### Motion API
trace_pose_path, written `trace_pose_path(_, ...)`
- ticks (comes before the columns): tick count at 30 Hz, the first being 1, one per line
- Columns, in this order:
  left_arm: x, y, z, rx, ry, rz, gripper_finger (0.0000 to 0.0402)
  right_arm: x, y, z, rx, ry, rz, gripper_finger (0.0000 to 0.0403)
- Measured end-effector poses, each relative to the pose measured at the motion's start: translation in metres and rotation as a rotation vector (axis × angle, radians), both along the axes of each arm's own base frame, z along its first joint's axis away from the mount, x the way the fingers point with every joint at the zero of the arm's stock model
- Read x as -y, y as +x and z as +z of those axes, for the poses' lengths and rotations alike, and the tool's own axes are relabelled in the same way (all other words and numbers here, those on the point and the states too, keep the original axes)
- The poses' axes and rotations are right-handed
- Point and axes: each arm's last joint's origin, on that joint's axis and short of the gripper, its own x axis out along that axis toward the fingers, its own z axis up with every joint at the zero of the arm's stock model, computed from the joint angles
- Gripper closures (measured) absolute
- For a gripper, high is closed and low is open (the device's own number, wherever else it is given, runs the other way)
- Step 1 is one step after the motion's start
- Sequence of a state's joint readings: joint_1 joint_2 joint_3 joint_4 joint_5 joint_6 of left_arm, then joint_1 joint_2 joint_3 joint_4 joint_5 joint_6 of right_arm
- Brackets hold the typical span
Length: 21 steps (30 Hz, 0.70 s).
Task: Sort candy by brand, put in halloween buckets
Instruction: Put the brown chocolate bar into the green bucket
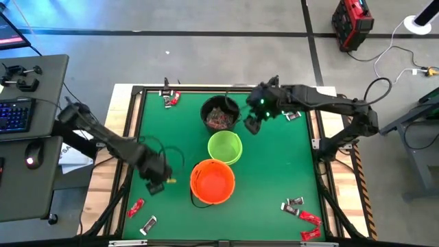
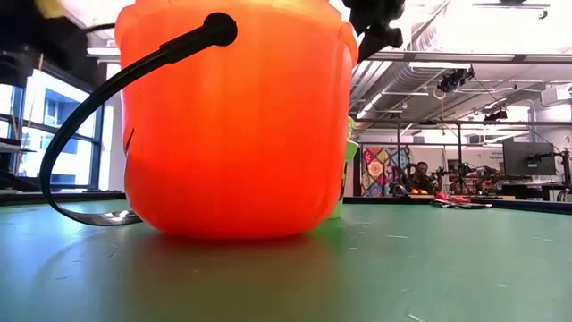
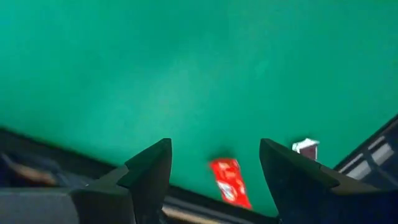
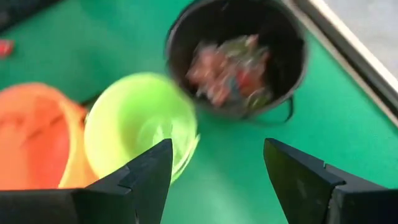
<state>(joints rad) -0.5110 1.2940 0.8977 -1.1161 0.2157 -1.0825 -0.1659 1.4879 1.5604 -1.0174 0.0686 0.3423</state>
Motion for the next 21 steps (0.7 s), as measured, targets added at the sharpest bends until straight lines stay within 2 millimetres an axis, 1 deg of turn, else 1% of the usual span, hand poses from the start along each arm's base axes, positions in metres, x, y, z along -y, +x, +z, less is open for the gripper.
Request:
trace_pose_path(3,0.030,0.006,-0.009,-0.061,-0.008,0.052,0.0170,-0.024,-0.001,-0.003,-0.051,0.005,0.086,0.0158)
trace_pose_path(6,0.061,0.014,-0.014,-0.080,-0.031,0.107,0.0170,-0.049,-0.003,-0.005,-0.088,0.003,0.178,0.0158)
trace_pose_path(10,0.100,0.026,-0.016,-0.105,-0.066,0.180,0.0170,-0.083,-0.006,-0.005,-0.104,-0.011,0.310,0.0158)
trace_pose_path(13,0.126,0.032,-0.018,-0.135,-0.078,0.194,0.0170,-0.106,-0.009,-0.005,-0.103,-0.019,0.388,0.0158)
trace_pose_path(16,0.144,0.031,-0.029,-0.159,-0.049,0.167,0.0170,-0.124,-0.013,-0.005,-0.098,-0.032,0.398,0.0158)
trace_pose_path(19,0.152,0.026,-0.045,-0.202,-0.008,0.139,0.0170,-0.139,-0.018,-0.005,-0.091,-0.045,0.396,0.0158)
trace_pose_path(21,0.155,0.025,-0.051,-0.208,0.007,0.112,0.0170,-0.147,-0.021,-0.005,-0.084,-0.055,0.385,0.0158)
